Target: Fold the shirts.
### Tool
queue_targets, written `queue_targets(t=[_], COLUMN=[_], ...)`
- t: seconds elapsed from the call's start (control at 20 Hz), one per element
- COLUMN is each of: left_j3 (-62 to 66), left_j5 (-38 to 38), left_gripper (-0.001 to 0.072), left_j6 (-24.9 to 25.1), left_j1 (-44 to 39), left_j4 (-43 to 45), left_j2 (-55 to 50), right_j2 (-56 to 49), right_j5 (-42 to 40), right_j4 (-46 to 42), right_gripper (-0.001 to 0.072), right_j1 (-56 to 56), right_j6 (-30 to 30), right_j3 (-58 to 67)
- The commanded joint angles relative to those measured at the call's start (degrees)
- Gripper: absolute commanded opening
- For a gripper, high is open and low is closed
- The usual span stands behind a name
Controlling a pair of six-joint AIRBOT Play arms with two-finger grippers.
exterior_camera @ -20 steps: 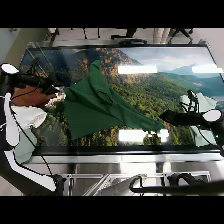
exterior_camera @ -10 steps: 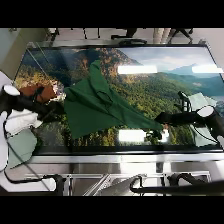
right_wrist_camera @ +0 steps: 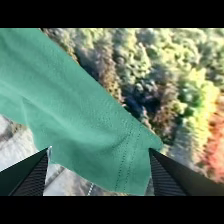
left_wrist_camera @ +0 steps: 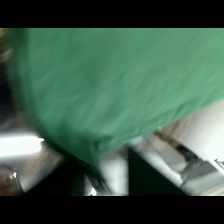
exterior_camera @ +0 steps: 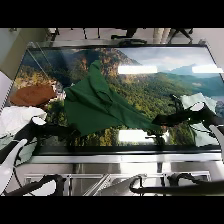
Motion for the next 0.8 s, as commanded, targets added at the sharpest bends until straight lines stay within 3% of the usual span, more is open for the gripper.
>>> queue_targets(t=[0.0, 0.25, 0.3, 0.4, 0.5, 0.75], left_j3=[2.6, 11.5, 12.5, 14.1, 15.7, 26.6], left_j5=[4.7, -0.8, -2.0, -4.3, -6.2, -15.0], left_gripper=[0.0014, 0.0014, 0.0013, 0.0014, 0.0013, 0.0013], left_j6=[2.8, 3.2, 3.2, 3.1, 3.2, 3.0], left_j1=[-3.8, -3.8, -3.8, -3.7, -3.7, -1.6], left_j4=[-2.9, -1.6, -0.9, 0.0, -0.1, -0.2], left_j2=[-3.9, -4.3, -4.4, -4.3, -4.3, 4.1], right_j2=[-1.9, -5.8, -6.6, -7.2, -7.0, -0.2], right_j5=[1.2, -0.3, -0.2, 0.9, 4.7, 18.9], right_j4=[0.5, 0.6, 0.8, 2.2, 7.5, 29.1], right_gripper=[0.0686, 0.0684, 0.063, 0.0343, 0.0024, 0.0019], right_j1=[2.0, 8.1, 9.0, 10.3, 10.5, 6.1], right_j6=[-1.7, -2.7, -2.7, -2.7, -6.7, -9.3], right_j3=[0.3, 0.8, 0.9, 1.0, 2.0, 17.5])
